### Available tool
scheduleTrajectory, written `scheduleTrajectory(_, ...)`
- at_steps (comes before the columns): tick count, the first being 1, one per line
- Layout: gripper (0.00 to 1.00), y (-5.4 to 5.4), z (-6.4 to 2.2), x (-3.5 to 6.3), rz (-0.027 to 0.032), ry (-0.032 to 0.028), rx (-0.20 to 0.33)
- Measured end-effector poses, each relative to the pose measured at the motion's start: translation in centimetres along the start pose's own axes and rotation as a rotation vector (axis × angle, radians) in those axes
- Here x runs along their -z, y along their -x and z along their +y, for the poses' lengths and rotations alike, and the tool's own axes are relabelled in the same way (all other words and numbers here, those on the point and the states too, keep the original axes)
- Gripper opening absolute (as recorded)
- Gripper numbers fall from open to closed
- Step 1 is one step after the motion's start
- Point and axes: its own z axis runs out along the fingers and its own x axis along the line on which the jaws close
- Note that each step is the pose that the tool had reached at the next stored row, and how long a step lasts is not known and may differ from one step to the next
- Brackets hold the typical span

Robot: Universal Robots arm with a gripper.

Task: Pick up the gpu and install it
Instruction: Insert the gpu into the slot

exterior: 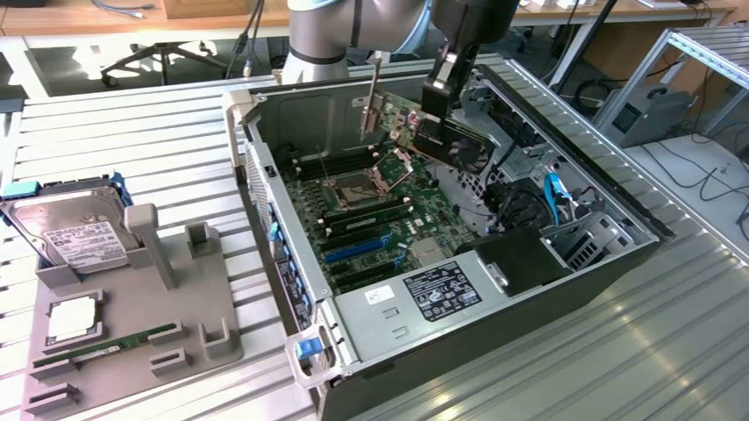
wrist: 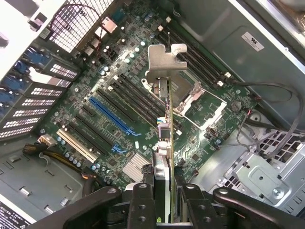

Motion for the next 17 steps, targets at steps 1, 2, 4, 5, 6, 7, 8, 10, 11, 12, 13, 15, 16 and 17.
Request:
scheduleTrajectory(1,0.27,0.0,0.0,0.0,0.0,0.0001,0.003)
scheduleTrajectory(2,0.27,0.0,0.0,0.0,0.0,0.0001,0.006)
scheduleTrajectory(4,0.27,0.0,0.0,0.0,0.0001,0.0002,0.013)
scheduleTrajectory(5,0.27,0.0,0.0,0.0,0.0001,0.0003,0.017)
scheduleTrajectory(6,0.27,0.0,0.0,0.0,0.0001,0.0004,0.021)
scheduleTrajectory(7,0.27,0.0,0.0,-0.01,0.0001,0.0005,0.024)
scheduleTrajectory(8,0.27,0.0,0.0,-0.01,0.0001,0.0005,0.028)
scheduleTrajectory(10,0.27,0.0,0.0,-0.01,0.0001,0.0006,0.034)
scheduleTrajectory(11,0.27,0.0,0.0,-0.01,0.0,0.0007,0.037)
scheduleTrajectory(12,0.27,0.0,0.0,-0.01,0.0,0.0008,0.04)
scheduleTrajectory(13,0.27,0.0,0.0,-0.01,0.0,0.0009,0.043)
scheduleTrajectory(15,0.27,0.0,0.0,-0.01,0.0,0.0011,0.05)
scheduleTrajectory(16,0.27,0.0,0.0,-0.01,0.0,0.0012,0.055)
scheduleTrajectory(17,0.27,0.0,0.0,-0.02,0.0,0.0013,0.058)
